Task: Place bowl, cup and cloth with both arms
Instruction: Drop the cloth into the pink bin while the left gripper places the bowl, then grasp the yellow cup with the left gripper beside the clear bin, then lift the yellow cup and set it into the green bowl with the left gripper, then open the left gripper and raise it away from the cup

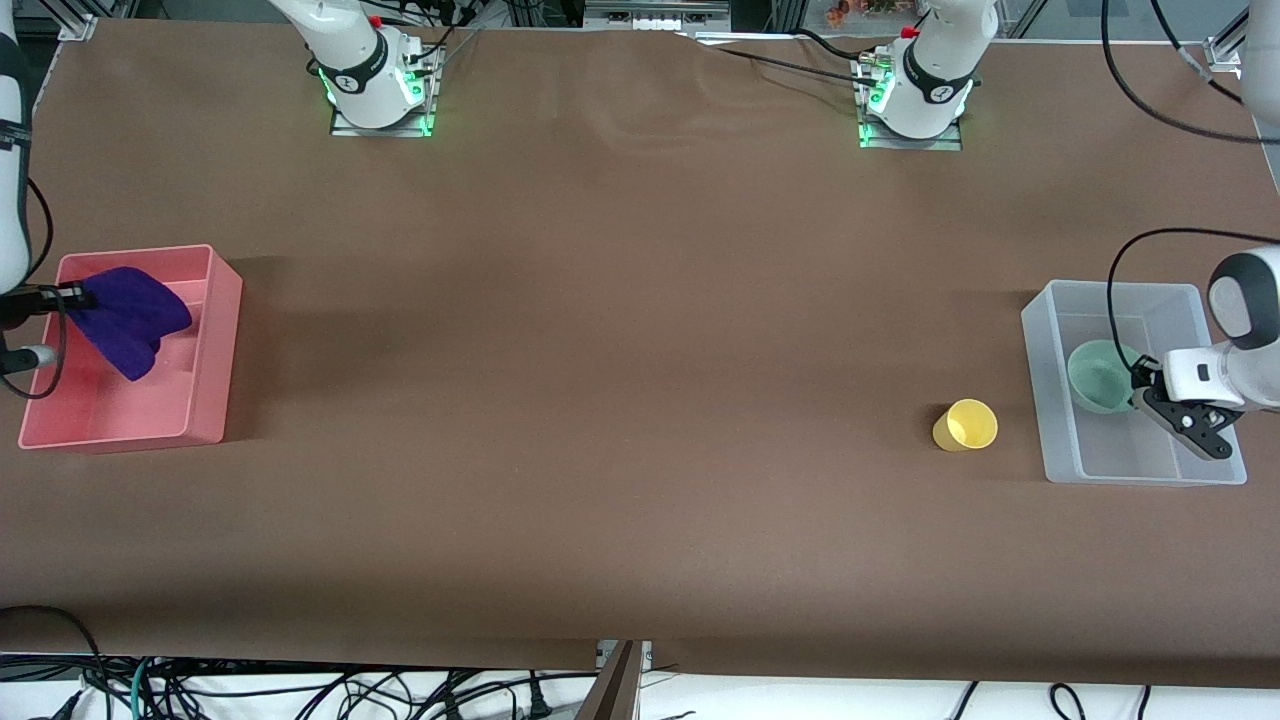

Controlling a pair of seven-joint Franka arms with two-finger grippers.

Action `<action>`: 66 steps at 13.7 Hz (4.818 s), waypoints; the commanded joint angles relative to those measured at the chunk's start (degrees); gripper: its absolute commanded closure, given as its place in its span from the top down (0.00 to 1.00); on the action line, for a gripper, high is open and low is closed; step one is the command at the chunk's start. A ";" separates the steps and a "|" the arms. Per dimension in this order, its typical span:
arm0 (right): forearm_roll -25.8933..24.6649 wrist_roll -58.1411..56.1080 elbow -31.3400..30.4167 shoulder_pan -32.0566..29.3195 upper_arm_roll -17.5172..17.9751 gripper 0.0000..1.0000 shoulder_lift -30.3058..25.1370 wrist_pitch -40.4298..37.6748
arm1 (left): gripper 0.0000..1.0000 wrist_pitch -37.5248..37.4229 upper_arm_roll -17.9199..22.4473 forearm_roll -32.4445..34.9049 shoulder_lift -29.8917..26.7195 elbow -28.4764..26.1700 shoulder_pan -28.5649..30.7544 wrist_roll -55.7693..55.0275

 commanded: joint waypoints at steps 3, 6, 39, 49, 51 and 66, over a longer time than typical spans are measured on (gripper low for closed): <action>2.92 0.35 -3.20 0.04 -0.93 1.00 -1.45 2.80 | 1.00 -0.20 -0.81 1.06 1.27 2.40 0.85 1.77; 7.05 0.26 1.18 0.04 -0.67 1.00 -3.03 1.48 | 1.00 -8.07 -2.90 0.09 -4.07 3.10 -0.03 0.63; 1.17 29.01 13.85 0.83 21.21 1.00 -16.93 -20.23 | 0.00 -20.54 -11.35 7.73 -4.02 7.51 5.40 -1.58; 0.64 29.01 14.20 1.18 21.21 1.00 -16.40 -18.91 | 1.00 -21.37 -13.19 7.22 -6.54 7.15 5.42 -1.83; 0.64 29.09 14.20 1.18 21.30 1.00 -16.40 -18.91 | 1.00 -25.14 -16.35 5.99 -10.06 7.85 5.42 -6.28; 0.64 29.01 14.20 1.18 21.21 1.00 -16.40 -18.91 | 1.00 -34.62 5.13 -15.73 -36.22 -0.88 -26.54 -56.24</action>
